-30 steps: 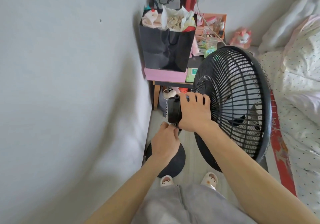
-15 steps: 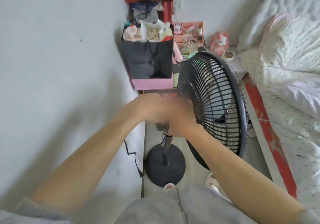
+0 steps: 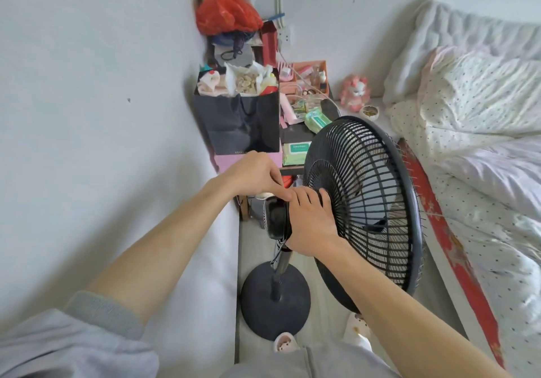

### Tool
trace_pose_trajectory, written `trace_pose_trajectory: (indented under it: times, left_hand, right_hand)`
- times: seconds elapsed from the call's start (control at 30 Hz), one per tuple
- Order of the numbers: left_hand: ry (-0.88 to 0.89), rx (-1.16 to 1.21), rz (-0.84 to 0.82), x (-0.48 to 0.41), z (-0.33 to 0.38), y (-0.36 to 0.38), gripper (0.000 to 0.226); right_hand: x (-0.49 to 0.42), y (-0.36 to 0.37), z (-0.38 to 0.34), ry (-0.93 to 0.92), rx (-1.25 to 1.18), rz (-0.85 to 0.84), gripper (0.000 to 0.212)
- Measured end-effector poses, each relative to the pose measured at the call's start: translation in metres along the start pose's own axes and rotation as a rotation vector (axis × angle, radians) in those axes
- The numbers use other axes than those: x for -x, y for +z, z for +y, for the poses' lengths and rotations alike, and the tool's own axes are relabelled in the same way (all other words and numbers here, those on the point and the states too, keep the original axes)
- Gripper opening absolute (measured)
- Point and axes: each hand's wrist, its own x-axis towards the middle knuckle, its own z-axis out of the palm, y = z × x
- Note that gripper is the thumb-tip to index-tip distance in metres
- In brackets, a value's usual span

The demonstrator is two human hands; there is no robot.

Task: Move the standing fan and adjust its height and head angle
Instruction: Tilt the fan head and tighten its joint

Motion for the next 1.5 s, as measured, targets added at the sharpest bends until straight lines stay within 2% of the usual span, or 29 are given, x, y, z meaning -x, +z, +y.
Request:
trace_pose_trajectory:
  times: [0.1,0.17,0.27,0.33,0.43,0.6,0.77,0.83,0.87,0.93,1.03,1.17,1.33,1.37,1.43,1.5]
  left_hand:
    - [0.033,-0.057,0.071,-0.006,-0.001,-0.003,0.04]
    - [0.013,-0.009,0.092,-0.009,-0.009,-0.003,0.039]
    - [-0.056,0.213,0.103,-0.007,-0.032,0.013,0.023]
    - [-0.112,0.399,0.166,-0.003,-0.047,0.038,0.015]
    - [-0.228,0.743,0.29,0.006,-0.06,0.077,0.016]
    - [-0.431,1.058,0.259,0.011,-0.074,0.113,0.012]
    - [-0.605,1.235,0.314,0.021,-0.077,0.159,0.031]
    - [-0.654,1.333,0.308,0.023,-0.074,0.175,0.061]
    - [-0.683,1.358,0.322,0.023,-0.073,0.183,0.068]
    - [-0.735,1.425,0.358,0.021,-0.065,0.186,0.059]
    - [-0.726,1.369,0.423,0.018,-0.058,0.183,0.044]
    - [-0.717,1.269,0.378,0.034,-0.053,0.188,0.038]
    - [-0.787,1.363,0.423,0.053,-0.052,0.207,0.011]
    - [-0.77,1.296,0.462,0.054,-0.051,0.209,0.01]
    - [-0.663,0.954,0.546,0.058,-0.049,0.211,0.013]
    - [-0.55,0.696,0.54,0.067,-0.043,0.211,0.013]
  right_hand:
    - [0.002,-0.001,-0.003,-0.017,0.02,-0.005,0.092]
    - [0.003,-0.001,-0.006,-0.025,0.013,0.004,0.093]
    - [0.001,-0.001,-0.008,-0.031,-0.01,0.038,0.091]
    - [0.001,-0.001,-0.008,-0.025,-0.027,0.037,0.101]
    - [0.002,-0.001,-0.008,-0.05,-0.064,0.034,0.114]
    - [0.004,-0.004,-0.001,-0.128,-0.104,-0.074,0.111]
    - [0.003,-0.005,0.001,-0.139,-0.013,-0.085,0.108]
    - [0.002,-0.004,0.002,-0.137,0.006,-0.102,0.107]
    - [0.003,-0.004,0.002,-0.14,-0.003,-0.123,0.11]
    - [0.002,-0.007,0.002,-0.138,-0.012,-0.122,0.114]
    - [0.002,-0.005,-0.001,-0.101,0.0,-0.051,0.105]
    - [0.0,-0.001,-0.004,-0.073,0.054,-0.048,0.103]
    - [-0.001,0.002,-0.009,-0.074,0.068,-0.021,0.101]
    - [-0.002,0.002,-0.01,-0.077,0.069,-0.021,0.101]
    - [-0.004,0.001,-0.011,-0.077,0.068,-0.043,0.103]
    - [-0.008,0.0,-0.01,-0.071,0.066,-0.059,0.106]
